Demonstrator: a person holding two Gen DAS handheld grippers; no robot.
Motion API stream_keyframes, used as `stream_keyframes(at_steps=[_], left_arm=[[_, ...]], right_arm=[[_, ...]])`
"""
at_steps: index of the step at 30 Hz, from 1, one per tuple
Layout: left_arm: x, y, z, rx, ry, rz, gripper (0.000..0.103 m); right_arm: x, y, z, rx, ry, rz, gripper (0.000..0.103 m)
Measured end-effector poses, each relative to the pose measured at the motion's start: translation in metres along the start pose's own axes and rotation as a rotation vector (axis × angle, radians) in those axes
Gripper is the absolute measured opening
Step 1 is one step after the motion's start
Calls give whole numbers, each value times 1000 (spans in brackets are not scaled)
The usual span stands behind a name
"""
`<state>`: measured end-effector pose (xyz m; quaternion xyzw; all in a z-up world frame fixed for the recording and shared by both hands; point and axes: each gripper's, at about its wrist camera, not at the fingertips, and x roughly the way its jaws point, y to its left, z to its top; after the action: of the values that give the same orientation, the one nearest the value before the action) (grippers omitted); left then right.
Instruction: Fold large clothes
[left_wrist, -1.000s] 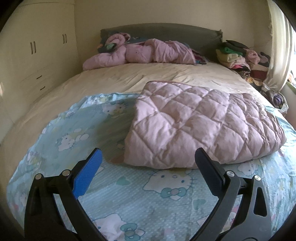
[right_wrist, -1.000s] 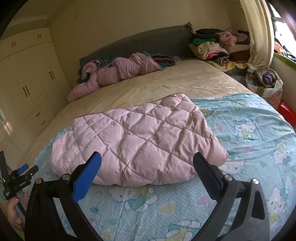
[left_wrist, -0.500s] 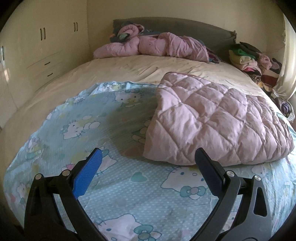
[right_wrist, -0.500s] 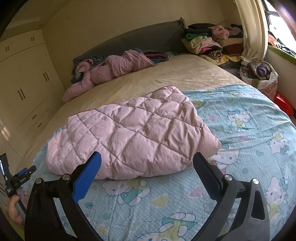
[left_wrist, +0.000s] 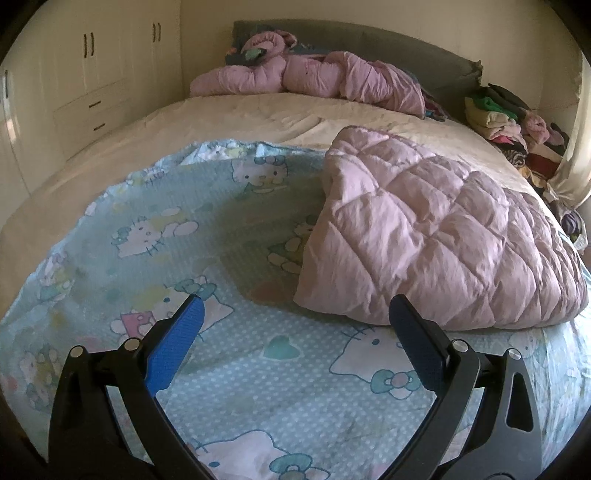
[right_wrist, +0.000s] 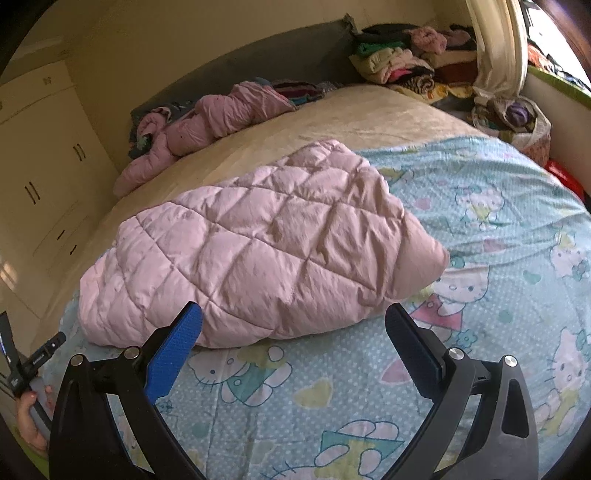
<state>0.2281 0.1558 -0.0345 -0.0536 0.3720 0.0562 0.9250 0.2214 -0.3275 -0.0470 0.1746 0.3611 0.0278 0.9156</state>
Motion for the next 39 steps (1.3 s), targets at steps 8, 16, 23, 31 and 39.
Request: stream_keyframes(at_steps=[8,16,23,31,39], left_arm=[[19,4,1,-61,44,-67,94],[44,5,7,-168,82,-179,94],[77,14,7,-302,162,-323,94],[93,12,11,-341,176,-378,94],[105,8,18,-342,176,-390,95]], right_arm=[[36,-24,-3,104,66,-14,99],[60,-45,-3,171,96,-34,99],[68,-59,-1,258,121,43,99],[90,-92,14,452,146,151,99],[117,-108,33,552,157,223,99]])
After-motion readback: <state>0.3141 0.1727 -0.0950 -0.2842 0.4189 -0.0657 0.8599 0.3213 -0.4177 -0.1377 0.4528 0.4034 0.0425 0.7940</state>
